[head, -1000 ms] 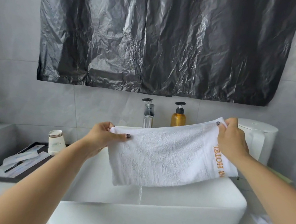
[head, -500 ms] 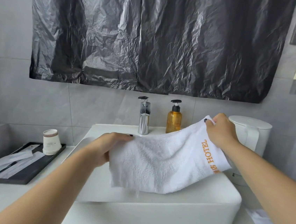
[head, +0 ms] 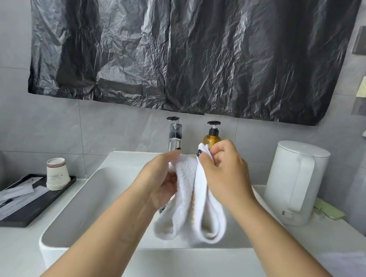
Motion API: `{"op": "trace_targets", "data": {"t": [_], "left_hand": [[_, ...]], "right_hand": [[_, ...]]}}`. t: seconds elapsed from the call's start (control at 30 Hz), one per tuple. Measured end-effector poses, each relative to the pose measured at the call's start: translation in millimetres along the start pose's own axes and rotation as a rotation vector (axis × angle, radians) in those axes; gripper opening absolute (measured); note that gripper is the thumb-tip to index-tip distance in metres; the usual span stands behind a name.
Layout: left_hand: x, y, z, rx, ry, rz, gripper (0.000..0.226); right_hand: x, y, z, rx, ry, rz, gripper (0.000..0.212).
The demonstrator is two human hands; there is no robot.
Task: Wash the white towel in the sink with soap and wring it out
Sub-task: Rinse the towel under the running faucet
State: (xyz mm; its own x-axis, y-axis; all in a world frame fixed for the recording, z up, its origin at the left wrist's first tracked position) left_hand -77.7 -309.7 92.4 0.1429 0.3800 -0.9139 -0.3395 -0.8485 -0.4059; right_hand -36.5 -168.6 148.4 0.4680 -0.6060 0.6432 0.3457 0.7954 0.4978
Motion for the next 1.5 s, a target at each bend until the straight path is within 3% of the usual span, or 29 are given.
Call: {"op": "trace_targets", "data": {"t": [0.07,0.13,0.27,0.4,0.47,0.53,0.57,0.63,0.73,0.8,0.9,1.0,1.07,1.13,1.23,1.3,1.37,1.43,1.5], "left_hand": [[1,-5,-6,0.081,0.008,0.021,0.045],[1,-8,-12,0.167,-0.010,0.055,0.056],[2,-2,-16,0.208,-0.094,0.125,0.066],[5,3,-17,0.159,-0.183,0.108,0.057],[6,3,-16,0.151,-0.181,0.063,0.055],[7,4,-16,0.150,-0.167,0.053,0.047],[7,4,-17,0.165,-0.163,0.037,0.048],[5,5,-17,0.205,-0.169,0.000,0.053],[-3,3,-21,0.256,-0.183,0.000,0.054],[-9,-1,-25,0.267,-0.201,0.056,0.047],[-22,5,-34,0.142,-0.277,0.313,0.031],[-38,16,-48,-0.043,-0.392,0.765,0.014],[-37,24,-57,-0.134,-0.430,0.928,0.011],[-33,29,-67,-0.175,-0.441,0.831,0.015],[-22,36,-83,-0.141,-0.293,0.401,0.040],[-6,31,-94,0.011,-0.072,0.149,0.046],[10,23,-111,0.163,0.097,-0.042,0.037],[22,27,-123,0.191,0.155,-0.107,0.032],[30,40,-133,0.128,0.110,0.006,0.033]], "right_hand": [[1,-9,-10,0.060,0.000,0.064,0.019],[-2,-27,-18,0.221,-0.037,0.227,0.006],[-3,-52,-28,0.425,-0.018,0.610,0.035],[-13,-42,-28,0.410,-0.111,0.875,0.050],[-33,-27,-28,0.202,-0.197,1.003,0.045],[-64,-4,-30,-0.096,-0.269,0.930,0.035],[-77,4,-33,-0.164,-0.285,0.848,0.031],[-90,-1,-35,-0.051,-0.308,0.780,0.042],[-84,-33,-45,0.360,-0.331,0.971,0.064],[-75,-43,-53,0.491,-0.311,1.085,0.070],[-73,-35,-51,0.363,-0.245,1.015,0.066],[-67,-16,-51,0.172,-0.237,0.754,0.048],[-57,-5,-53,0.110,-0.210,0.586,0.049],[-43,-1,-57,0.051,-0.207,0.491,0.053],[-22,-2,-63,-0.001,-0.222,0.519,0.047],[-7,-1,-66,-0.023,-0.222,0.568,0.039],[6,-2,-70,-0.024,-0.235,0.656,0.037],[13,-6,-77,0.000,-0.287,0.728,0.029],[15,-15,-91,0.084,-0.369,0.744,0.026]]}}
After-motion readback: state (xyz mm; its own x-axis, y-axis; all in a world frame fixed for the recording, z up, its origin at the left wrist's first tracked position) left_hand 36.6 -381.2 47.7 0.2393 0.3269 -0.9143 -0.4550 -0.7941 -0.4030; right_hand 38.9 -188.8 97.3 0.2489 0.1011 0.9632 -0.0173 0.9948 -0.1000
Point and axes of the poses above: each hand's wrist, its own z-axis towards the middle knuckle, its own y-axis out of the back of the hand, x = y × z, the point moved 7 cm from there along z, towards the middle knuckle, and after that the axes turned 14 degrees about x, right-handed, at the moved point
